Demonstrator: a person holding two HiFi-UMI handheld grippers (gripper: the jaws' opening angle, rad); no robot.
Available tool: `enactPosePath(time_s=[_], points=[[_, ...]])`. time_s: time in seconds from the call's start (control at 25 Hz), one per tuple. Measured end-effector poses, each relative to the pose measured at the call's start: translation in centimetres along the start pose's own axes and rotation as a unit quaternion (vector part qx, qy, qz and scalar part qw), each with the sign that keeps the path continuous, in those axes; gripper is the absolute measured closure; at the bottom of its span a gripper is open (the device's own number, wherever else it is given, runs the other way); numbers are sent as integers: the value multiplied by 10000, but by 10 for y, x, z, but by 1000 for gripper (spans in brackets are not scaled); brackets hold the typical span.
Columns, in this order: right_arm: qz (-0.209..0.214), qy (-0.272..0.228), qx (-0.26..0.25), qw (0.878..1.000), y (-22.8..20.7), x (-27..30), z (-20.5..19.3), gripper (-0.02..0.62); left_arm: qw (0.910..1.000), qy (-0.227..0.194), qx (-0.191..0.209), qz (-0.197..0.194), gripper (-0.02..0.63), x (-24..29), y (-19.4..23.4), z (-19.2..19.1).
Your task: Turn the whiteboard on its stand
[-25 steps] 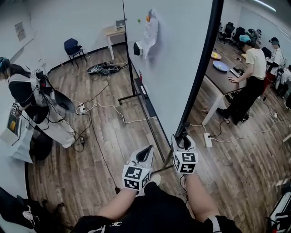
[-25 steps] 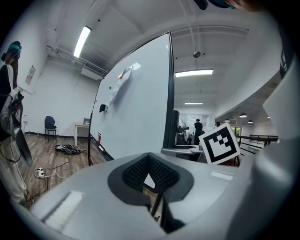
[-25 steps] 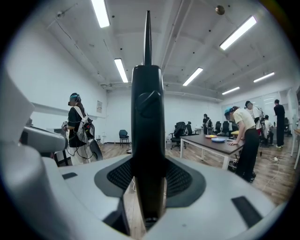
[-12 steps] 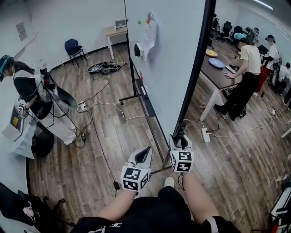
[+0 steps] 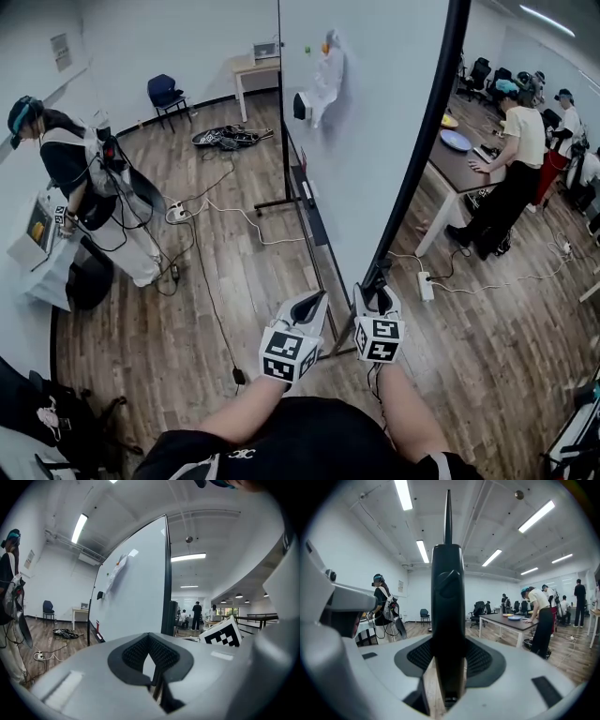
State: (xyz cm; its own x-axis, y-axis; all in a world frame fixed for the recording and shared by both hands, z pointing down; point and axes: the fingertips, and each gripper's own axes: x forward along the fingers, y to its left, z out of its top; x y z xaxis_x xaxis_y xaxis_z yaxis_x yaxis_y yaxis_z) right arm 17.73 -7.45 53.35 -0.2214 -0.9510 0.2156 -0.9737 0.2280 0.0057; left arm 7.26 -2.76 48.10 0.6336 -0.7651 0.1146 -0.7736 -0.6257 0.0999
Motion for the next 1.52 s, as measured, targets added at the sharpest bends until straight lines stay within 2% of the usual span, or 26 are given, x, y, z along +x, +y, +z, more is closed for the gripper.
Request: enactPosePath(time_s=[0.24, 0.4, 0.6, 0.72, 0.76, 0.92, 1.12, 1.28, 1.52], points=[[69, -29, -61, 10000, 6, -6, 2, 396, 9999, -1, -155, 41, 597, 2, -5, -3], [207, -186, -43, 9996, 8, -12, 1, 394, 9999, 13, -115, 32, 597, 2, -15, -4], [579, -665, 365, 9954, 4, -44, 5, 394, 10000, -6, -44, -11, 597, 2, -26, 2], [466, -1262, 487, 9897, -10, -82, 26, 400, 9999, -42, -5, -115, 597, 1, -40, 5], [401, -1461, 522, 9871, -16, -96, 35, 419, 9999, -51, 4, -165, 597, 0, -45, 5], [-67, -1898, 336, 9812, -34, -145, 65, 579, 9993, -52, 13, -373, 597, -4, -65, 2], [-490, -1724, 49, 9838, -41, -174, 61, 589, 9983, -42, 43, -578, 597, -5, -81, -3], [-685, -1603, 217, 9845, -48, -185, 42, 589, 9967, 24, 82, -804, 597, -1, -95, -9], [-803, -1619, 373, 9828, -56, -193, 40, 589, 9954, -12, 127, -945, 597, 0, -105, -6]])
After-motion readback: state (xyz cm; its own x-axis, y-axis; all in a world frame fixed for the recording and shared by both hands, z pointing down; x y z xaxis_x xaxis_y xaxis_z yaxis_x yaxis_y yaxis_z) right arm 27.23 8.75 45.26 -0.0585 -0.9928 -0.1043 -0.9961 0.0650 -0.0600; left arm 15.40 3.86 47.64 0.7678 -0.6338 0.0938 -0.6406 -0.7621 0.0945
